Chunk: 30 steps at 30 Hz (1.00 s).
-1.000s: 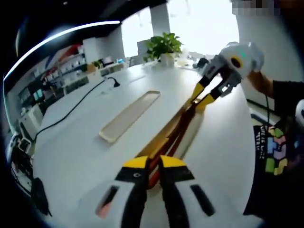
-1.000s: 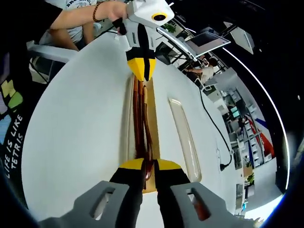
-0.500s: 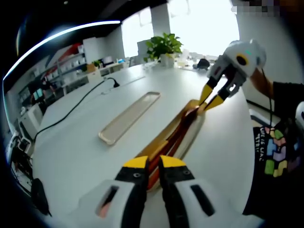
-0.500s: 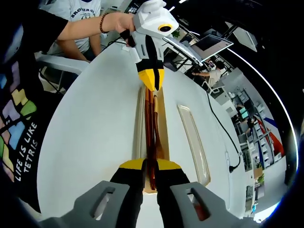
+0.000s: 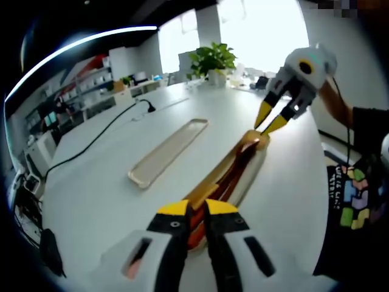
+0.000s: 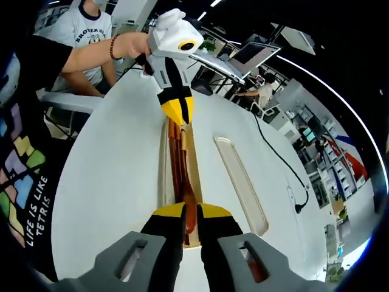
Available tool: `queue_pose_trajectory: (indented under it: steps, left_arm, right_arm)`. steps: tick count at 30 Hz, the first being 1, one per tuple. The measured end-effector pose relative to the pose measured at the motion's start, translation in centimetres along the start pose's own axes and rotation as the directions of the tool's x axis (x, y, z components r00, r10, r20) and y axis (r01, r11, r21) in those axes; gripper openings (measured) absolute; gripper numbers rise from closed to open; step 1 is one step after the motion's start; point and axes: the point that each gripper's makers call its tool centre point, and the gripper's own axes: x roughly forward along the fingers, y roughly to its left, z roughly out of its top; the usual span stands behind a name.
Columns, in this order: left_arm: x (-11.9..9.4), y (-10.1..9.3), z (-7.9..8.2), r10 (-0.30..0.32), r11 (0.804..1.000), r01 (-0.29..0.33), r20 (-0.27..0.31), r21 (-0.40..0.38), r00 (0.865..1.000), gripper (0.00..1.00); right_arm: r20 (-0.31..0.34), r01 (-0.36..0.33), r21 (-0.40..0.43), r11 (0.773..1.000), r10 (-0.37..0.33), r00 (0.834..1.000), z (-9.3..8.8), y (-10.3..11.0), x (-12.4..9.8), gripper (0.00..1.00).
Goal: Arrange the utensils inside the cutlery case until each visible utensil rests in its matching compartment.
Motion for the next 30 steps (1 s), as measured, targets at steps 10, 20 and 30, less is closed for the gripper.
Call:
queue_pose_trajectory:
  steps: [10,20,30]
  left_arm:
    - [-0.4,-1.3,-0.1,-0.031,0.999,0.031,0.000,0.044,1.000,0.12]
    - [-0.2,-1.8,0.1,-0.034,0.995,0.033,0.008,0.098,0.999,0.19]
    - [-0.2,-1.6,0.1,-0.024,0.995,0.024,0.009,0.093,1.000,0.20]
  right_arm:
    - [-0.047,-0.060,0.067,0.996,0.063,0.997,-0.4,0.0,1.8,0.03]
    - [-0.080,-0.099,0.032,0.995,0.101,0.992,-0.6,1.0,1.8,0.03]
    - [-0.108,-0.127,0.016,0.992,0.128,0.986,-1.1,1.8,2.1,0.03]
